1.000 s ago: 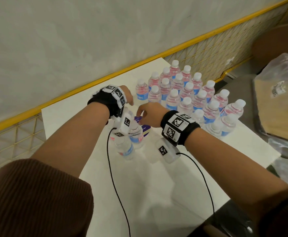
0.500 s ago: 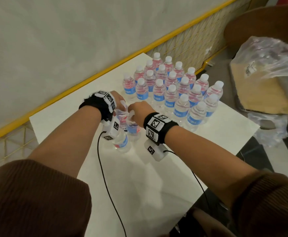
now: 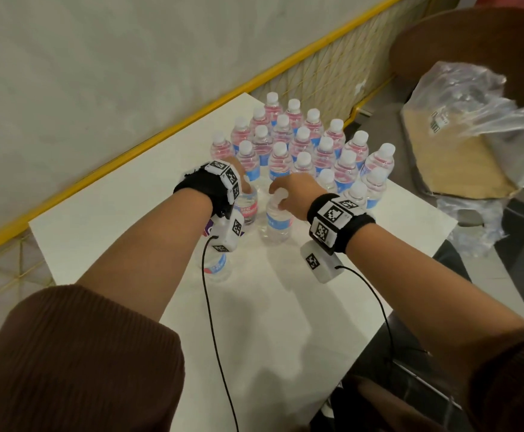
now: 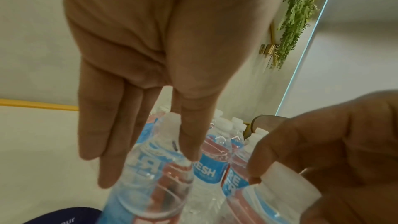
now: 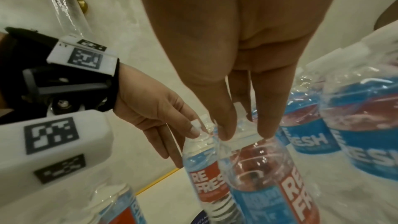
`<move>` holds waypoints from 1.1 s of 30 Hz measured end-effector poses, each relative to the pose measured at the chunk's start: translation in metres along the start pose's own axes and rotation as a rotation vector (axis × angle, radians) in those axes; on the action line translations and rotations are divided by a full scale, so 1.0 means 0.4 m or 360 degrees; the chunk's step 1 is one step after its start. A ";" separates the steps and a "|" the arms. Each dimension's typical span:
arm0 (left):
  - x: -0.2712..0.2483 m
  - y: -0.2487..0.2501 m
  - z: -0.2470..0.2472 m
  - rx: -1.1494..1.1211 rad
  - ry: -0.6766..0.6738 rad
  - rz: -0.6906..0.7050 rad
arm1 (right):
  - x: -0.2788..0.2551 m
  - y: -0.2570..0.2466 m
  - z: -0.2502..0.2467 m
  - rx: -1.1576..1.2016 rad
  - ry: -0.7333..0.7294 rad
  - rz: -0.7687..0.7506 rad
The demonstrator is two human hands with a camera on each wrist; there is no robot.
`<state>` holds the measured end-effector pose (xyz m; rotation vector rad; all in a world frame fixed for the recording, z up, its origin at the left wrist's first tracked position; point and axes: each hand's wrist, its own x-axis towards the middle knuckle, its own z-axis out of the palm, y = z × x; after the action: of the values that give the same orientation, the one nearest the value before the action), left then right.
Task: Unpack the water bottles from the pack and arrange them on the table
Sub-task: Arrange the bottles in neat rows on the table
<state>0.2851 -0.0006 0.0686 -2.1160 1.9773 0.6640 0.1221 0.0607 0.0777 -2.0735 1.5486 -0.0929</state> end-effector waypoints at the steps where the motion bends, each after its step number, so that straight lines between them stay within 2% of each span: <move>1: 0.001 -0.001 0.005 -0.0053 0.0020 0.0015 | -0.005 0.006 0.008 0.0074 0.0044 0.0031; 6: -0.010 0.030 0.050 -0.0266 0.0076 0.0142 | -0.021 0.050 0.094 0.0402 0.0120 0.0356; 10: -0.004 0.031 0.149 -0.0858 0.0183 0.0045 | -0.032 0.075 0.167 0.0746 0.0164 0.0526; 13: 0.055 0.004 0.249 -0.1351 0.0285 -0.0118 | -0.024 0.076 0.203 0.0916 0.0209 0.0524; 17: -0.047 0.038 0.245 -0.1799 0.0433 -0.0212 | 0.000 0.090 0.235 0.0933 0.0357 0.0473; 19: -0.079 0.045 0.268 -0.1970 0.0484 -0.0156 | 0.002 0.104 0.243 0.0947 0.0378 0.0411; 22: -0.073 0.041 0.341 -0.1896 0.0655 -0.0059 | -0.007 0.130 0.245 0.0973 0.0374 0.0306; 28: -0.029 0.048 0.408 -0.1981 0.0646 -0.0145 | -0.011 0.158 0.255 0.0855 0.0353 0.0171; 33: 0.007 0.050 0.442 -0.1824 0.0750 -0.0185 | -0.014 0.152 0.251 0.1074 0.0359 0.0170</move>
<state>0.2297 0.0683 -0.0859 -3.2139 1.8146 1.7059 0.1043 0.0924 -0.0342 -1.4782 1.4789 -0.7251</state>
